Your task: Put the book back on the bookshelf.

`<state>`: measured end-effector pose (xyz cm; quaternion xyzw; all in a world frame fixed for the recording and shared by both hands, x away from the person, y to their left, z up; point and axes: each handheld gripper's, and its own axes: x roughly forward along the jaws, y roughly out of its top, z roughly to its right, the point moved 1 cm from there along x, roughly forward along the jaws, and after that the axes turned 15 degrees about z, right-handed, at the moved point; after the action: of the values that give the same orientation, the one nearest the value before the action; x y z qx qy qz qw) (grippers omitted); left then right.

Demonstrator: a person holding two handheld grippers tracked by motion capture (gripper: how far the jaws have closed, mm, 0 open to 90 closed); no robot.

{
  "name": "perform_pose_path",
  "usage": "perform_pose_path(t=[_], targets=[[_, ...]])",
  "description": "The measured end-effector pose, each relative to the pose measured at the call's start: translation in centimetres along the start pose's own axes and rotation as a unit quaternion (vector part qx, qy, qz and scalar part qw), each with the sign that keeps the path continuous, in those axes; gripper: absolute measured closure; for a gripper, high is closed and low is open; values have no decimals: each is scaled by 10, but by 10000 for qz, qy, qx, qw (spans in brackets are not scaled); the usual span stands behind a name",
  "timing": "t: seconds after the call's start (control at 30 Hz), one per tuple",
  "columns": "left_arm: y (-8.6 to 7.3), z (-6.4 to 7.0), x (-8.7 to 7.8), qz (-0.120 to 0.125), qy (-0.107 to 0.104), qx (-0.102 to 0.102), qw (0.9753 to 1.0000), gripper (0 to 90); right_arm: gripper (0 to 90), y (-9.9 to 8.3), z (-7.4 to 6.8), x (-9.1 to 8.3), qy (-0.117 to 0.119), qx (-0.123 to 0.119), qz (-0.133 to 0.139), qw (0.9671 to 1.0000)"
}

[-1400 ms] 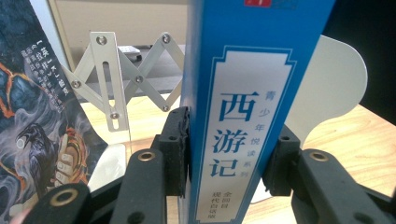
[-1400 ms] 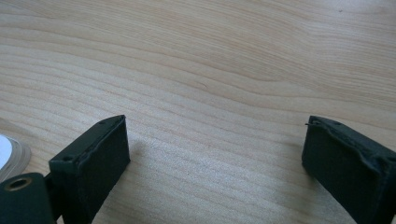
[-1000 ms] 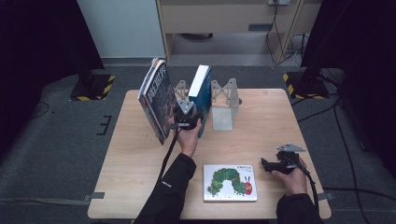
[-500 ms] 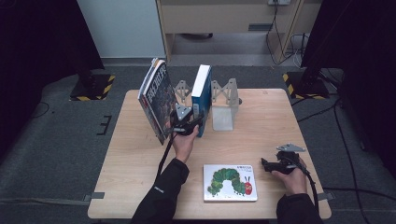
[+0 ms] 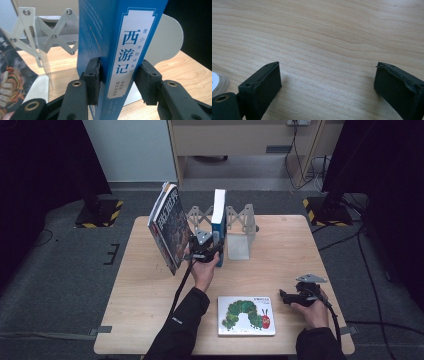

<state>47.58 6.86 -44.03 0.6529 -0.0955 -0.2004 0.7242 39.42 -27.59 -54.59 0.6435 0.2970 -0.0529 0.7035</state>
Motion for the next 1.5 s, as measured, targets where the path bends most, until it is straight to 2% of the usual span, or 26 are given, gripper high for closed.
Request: perform_pose_path(t=[0.2, 0.43, 0.53, 0.6, 0.77, 0.8, 0.97, 1.13, 1.3, 1.43, 1.5], targets=[[-2, 3, 1, 67, -40, 59, 10000, 563, 75, 0, 0, 0, -2, -7, 10, 10000], [-7, 0, -4, 121, -218, -3, 9997, 557, 75, 0, 0, 0, -3, -10, 11, 10000], [-8, 1, -4, 69, -197, 15, 9998, 563, 75, 0, 0, 0, -2, -15, 12, 10000], [-7, 1, -5, 42, -178, -86, 9998, 568, 76, 0, 0, 0, -6, -14, 10, 10000], [-4, 4, -4, -53, -143, -114, 9998, 575, 75, 0, 0, 0, -2, -9, 10, 10000], [-3, 5, -3, -74, -167, -176, 9997, 574, 75, 0, 0, 0, -3, -10, 10, 10000], [-4, 7, -2, -49, -148, -199, 9997, 572, 74, 0, 0, 0, 10, -5, -3, 10000], [-5, 6, -3, -20, -189, -145, 9997, 567, 73, 0, 0, 0, 10, -4, -3, 10000], [-3, 6, -9, 16, -374, -71, 9993, 533, 72, 0, 0, 0, 13, -3, -4, 10000], [-2, 4, -17, -32, -490, 6, 9988, 512, 69, 0, 0, 0, 20, 0, -10, 10000], [-1, 2, -25, -81, -546, 119, 9984, 497, 69, 0, 0, 0, 20, 1, -11, 10000]])
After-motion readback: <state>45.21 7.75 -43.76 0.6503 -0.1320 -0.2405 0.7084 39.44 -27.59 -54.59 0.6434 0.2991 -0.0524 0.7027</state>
